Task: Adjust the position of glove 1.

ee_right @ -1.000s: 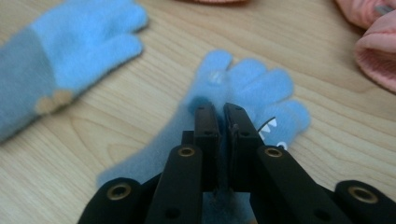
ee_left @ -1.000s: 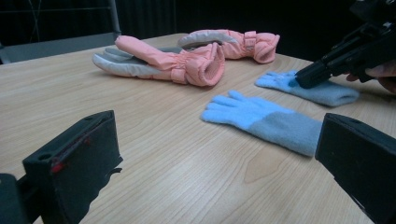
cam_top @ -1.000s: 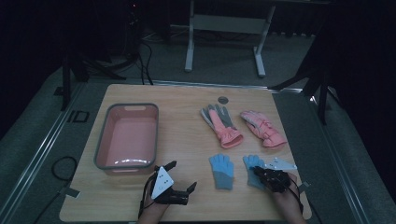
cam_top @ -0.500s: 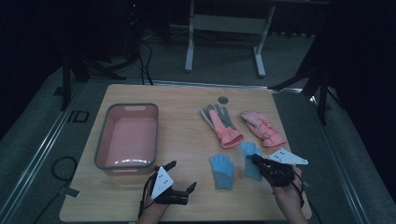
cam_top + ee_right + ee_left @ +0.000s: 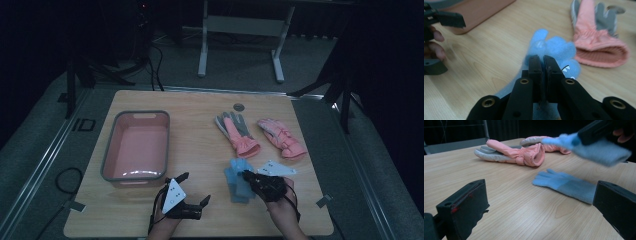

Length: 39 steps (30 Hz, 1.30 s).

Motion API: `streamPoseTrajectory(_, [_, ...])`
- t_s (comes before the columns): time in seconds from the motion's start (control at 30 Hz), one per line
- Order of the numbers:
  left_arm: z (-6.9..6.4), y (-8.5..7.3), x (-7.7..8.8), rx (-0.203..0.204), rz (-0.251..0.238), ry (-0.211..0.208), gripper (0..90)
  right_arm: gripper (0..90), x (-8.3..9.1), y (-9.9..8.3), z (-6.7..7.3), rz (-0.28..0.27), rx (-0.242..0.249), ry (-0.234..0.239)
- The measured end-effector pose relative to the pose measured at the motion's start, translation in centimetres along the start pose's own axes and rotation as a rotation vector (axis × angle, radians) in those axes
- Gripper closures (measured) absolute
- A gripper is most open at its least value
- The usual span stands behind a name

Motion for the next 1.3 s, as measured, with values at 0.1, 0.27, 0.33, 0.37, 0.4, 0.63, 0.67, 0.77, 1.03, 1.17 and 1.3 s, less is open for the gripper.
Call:
streamPoseTrajectory(0.1, [0.0,0.0,0.0,0.002,-0.002,-0.001,0.0,85.3,-0.8,-0.5,0.4,0.037,0.011,-0.009])
streamPoseTrajectory(0.27, [0.0,0.0,0.0,-0.004,0.002,-0.003,0.0,85.1,-1.8,-1.7,0.6,0.074,-0.001,-0.001])
streamPoseTrajectory(0.33, [0.0,0.0,0.0,-0.002,0.002,-0.003,0.0,85.0,-2.1,-2.0,0.6,0.083,-0.002,0.006])
streamPoseTrajectory(0.37, [0.0,0.0,0.0,-0.001,0.001,-0.003,0.0,85.0,-2.2,-2.1,0.6,0.088,0.0,0.002])
streamPoseTrajectory(0.4, [0.0,0.0,0.0,-0.001,0.001,-0.003,0.0,85.0,-2.4,-2.2,0.6,0.093,0.005,0.006])
streamPoseTrajectory(0.63, [0.0,0.0,0.0,-0.002,-0.002,-0.002,0.0,84.2,-3.4,-3.3,0.3,0.136,0.02,0.043])
streamPoseTrajectory(0.67, [0.0,0.0,0.0,-0.002,-0.003,-0.002,0.0,84.2,-3.5,-3.5,0.2,0.141,0.023,0.043])
streamPoseTrajectory(0.77, [0.0,0.0,0.0,-0.001,-0.002,-0.003,0.0,84.0,-3.8,-3.9,0.1,0.15,0.018,0.043])
streamPoseTrajectory(1.03, [0.0,0.0,0.1,0.001,-0.003,-0.001,0.0,67.3,-3.9,-4.3,-0.5,0.134,-0.007,0.061])
streamPoseTrajectory(1.17, [-0.1,0.0,-0.1,-0.015,0.009,0.003,0.0,49.2,-3.1,-3.6,-0.8,0.087,0.003,0.066])
streamPoseTrajectory(1.3, [-0.9,0.0,-0.5,-0.073,0.043,-0.021,0.0,21.0,-1.8,-2.7,-2.5,0.028,-0.057,0.117])
Point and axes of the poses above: each handheld gripper's, and its own axes: x roughly backward along the jaws, y roughly out of its top, z roughly to its left, the point moved 1 cm from there along -x, roughly forward along the jaws, and after that the axes turned 13 degrees about -z, right-handed, at the moved point
